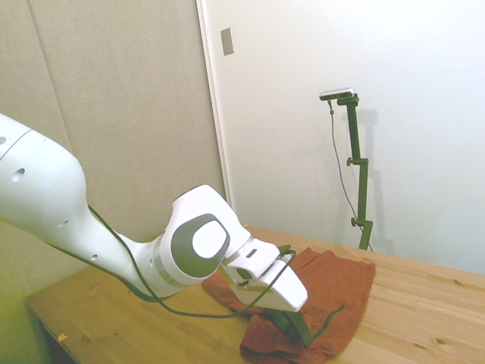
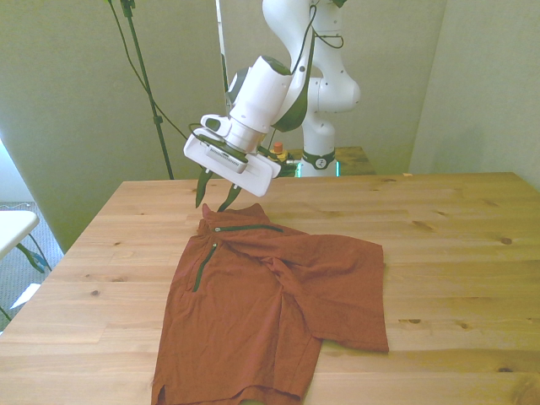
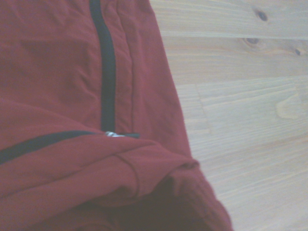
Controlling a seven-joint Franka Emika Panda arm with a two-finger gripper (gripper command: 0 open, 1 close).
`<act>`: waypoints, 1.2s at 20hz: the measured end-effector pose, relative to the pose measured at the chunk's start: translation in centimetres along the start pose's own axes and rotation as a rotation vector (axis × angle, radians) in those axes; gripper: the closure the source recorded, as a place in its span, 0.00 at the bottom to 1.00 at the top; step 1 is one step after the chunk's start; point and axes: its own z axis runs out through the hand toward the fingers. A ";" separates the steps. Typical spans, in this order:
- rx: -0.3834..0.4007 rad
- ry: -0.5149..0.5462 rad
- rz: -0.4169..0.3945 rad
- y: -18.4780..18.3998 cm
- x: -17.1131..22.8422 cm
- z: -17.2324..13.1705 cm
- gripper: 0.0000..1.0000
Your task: Fold the shorts
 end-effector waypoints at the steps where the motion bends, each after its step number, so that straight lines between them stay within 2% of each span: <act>1: -0.006 0.010 0.002 0.2 0.3 0.1 0.00; 5: -0.008 0.057 0.011 0.8 1.3 0.0 0.00; 7: 0.006 0.080 0.010 0.7 1.7 -1.1 0.00; 9: 0.037 0.111 -0.003 0.2 2.0 -3.8 0.00; 11: 0.057 0.141 -0.102 -1.8 0.5 -7.7 0.00; 14: 0.075 0.213 -0.285 -7.4 -5.9 -13.2 0.00; 17: 0.119 0.310 -0.455 -11.9 -14.6 -15.6 0.00; 20: 0.179 0.394 -0.592 -13.3 -21.4 -16.4 0.00; 24: 0.260 0.404 -0.664 -13.5 -24.8 -15.8 0.00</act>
